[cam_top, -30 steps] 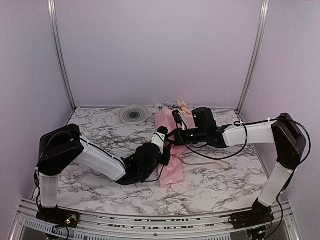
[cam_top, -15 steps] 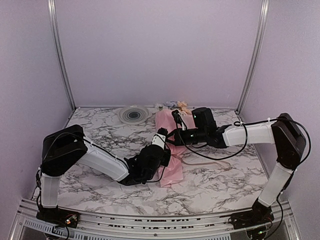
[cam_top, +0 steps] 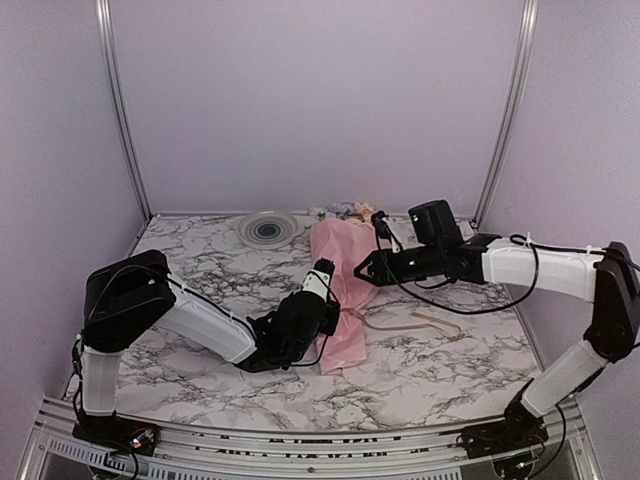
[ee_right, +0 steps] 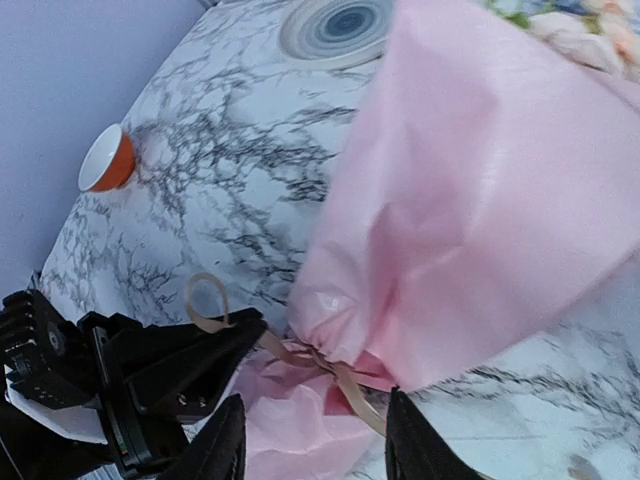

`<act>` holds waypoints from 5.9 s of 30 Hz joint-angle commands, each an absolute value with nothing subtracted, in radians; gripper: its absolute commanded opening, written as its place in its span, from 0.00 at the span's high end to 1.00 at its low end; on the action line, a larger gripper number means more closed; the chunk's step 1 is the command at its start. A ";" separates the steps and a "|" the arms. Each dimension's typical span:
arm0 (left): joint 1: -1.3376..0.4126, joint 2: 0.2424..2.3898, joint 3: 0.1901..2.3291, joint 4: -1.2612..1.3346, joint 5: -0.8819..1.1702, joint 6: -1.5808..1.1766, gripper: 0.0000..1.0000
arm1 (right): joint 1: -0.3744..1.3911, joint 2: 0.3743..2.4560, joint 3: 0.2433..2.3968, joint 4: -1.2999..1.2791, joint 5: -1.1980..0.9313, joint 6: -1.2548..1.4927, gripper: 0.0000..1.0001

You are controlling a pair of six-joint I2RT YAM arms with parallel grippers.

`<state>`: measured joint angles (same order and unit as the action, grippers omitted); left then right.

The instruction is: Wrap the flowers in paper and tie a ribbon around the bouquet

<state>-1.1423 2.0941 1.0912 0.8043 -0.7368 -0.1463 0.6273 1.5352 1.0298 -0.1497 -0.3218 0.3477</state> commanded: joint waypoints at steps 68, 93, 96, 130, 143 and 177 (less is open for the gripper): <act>-1.131 2.067 1.040 0.891 -0.681 -0.138 1.00 | 0.934 2.162 2.126 -0.440 -0.369 0.188 0.93; -1.129 2.065 1.036 0.894 -0.663 -0.139 1.00 | 0.638 1.549 1.400 -0.244 -0.357 0.071 0.11; -1.130 2.066 1.035 0.896 -0.666 -0.141 1.00 | 0.594 1.529 1.239 -0.167 -0.455 0.096 0.23; -1.126 2.052 1.029 0.898 -0.634 -0.126 0.87 | 0.627 1.834 1.190 0.025 -0.729 0.128 1.00; -1.090 1.631 0.862 0.477 -0.487 -0.128 0.22 | 0.598 1.844 1.188 0.028 -0.713 0.149 1.00; -0.898 1.620 1.036 -0.317 -0.371 -0.388 1.00 | 0.597 1.875 1.221 0.004 -0.732 0.174 1.00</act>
<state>-0.8257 1.7245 0.9512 -0.3599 -0.3279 -0.5331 0.6014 1.8534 1.1706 -0.0017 -0.7334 0.1574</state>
